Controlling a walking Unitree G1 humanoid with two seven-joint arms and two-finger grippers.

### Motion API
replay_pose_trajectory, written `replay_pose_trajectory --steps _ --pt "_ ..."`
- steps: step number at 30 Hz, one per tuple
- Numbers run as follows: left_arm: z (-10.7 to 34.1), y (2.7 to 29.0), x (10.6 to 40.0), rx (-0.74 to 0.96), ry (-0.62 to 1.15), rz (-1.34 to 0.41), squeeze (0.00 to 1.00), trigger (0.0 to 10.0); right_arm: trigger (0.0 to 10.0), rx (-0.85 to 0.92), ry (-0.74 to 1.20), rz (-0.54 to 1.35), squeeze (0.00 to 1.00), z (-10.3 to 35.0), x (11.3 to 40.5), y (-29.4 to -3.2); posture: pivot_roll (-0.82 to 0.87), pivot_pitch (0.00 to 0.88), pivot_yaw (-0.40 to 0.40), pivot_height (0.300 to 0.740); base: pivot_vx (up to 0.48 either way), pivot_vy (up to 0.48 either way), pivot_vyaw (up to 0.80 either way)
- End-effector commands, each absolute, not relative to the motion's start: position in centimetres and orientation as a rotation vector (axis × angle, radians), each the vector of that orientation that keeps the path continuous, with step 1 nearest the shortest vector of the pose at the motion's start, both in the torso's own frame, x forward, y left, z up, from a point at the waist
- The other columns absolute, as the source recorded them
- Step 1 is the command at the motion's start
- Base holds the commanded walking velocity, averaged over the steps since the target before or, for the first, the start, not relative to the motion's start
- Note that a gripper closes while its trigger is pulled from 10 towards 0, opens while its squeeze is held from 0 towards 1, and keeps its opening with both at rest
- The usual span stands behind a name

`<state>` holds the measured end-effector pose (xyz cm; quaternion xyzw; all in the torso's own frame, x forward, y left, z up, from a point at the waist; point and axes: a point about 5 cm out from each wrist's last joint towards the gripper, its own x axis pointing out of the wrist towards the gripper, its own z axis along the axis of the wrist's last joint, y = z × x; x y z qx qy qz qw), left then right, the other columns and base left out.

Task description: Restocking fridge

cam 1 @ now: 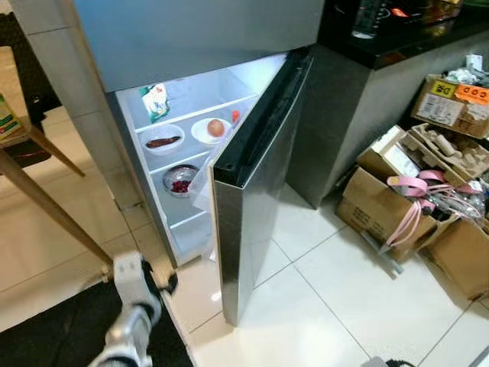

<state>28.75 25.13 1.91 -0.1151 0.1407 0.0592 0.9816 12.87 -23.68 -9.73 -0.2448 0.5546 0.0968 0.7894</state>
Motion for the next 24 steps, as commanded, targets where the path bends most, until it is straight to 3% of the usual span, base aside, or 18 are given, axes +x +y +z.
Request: replay_pose_trajectory --steps 1,4,8,12,13,24 --pt "3.5 25.8 29.7 -0.248 0.204 0.137 0.0 10.0 10.0 -0.528 1.219 0.205 0.0 -9.9 12.0 -23.9 -0.11 0.049 -0.005 0.74 0.0 0.0 0.0" --pt "5.8 25.6 31.6 -0.306 0.103 0.102 0.0 10.0 10.0 -0.527 1.219 0.206 0.0 -10.0 12.0 -23.8 -0.11 0.049 -0.005 0.74 0.0 0.0 0.0" --pt "9.6 22.2 34.4 -0.413 -0.048 -0.176 0.0 10.0 10.0 -0.528 1.223 0.203 0.0 -10.0 11.9 -23.9 -0.12 0.048 -0.003 0.74 0.0 0.0 0.0" --pt "11.6 18.9 35.3 -0.429 -0.116 -0.411 0.0 10.0 10.0 -0.528 1.225 0.199 0.0 -10.0 11.8 -23.9 -0.12 0.051 0.0 0.74 0.0 0.0 0.0" --pt "12.1 17.7 35.5 -0.411 -0.13 -0.474 0.0 0.0 10.0 -0.527 1.226 0.198 0.0 -10.0 11.7 -23.9 -0.12 0.051 0.0 0.74 0.0 0.0 0.0" --pt "12.6 13.9 35.9 -0.46 -0.129 -0.58 0.0 0.0 10.0 -0.519 1.231 0.191 0.0 -10.1 11.4 -23.9 -0.13 0.057 0.007 0.74 0.0 0.0 0.0"
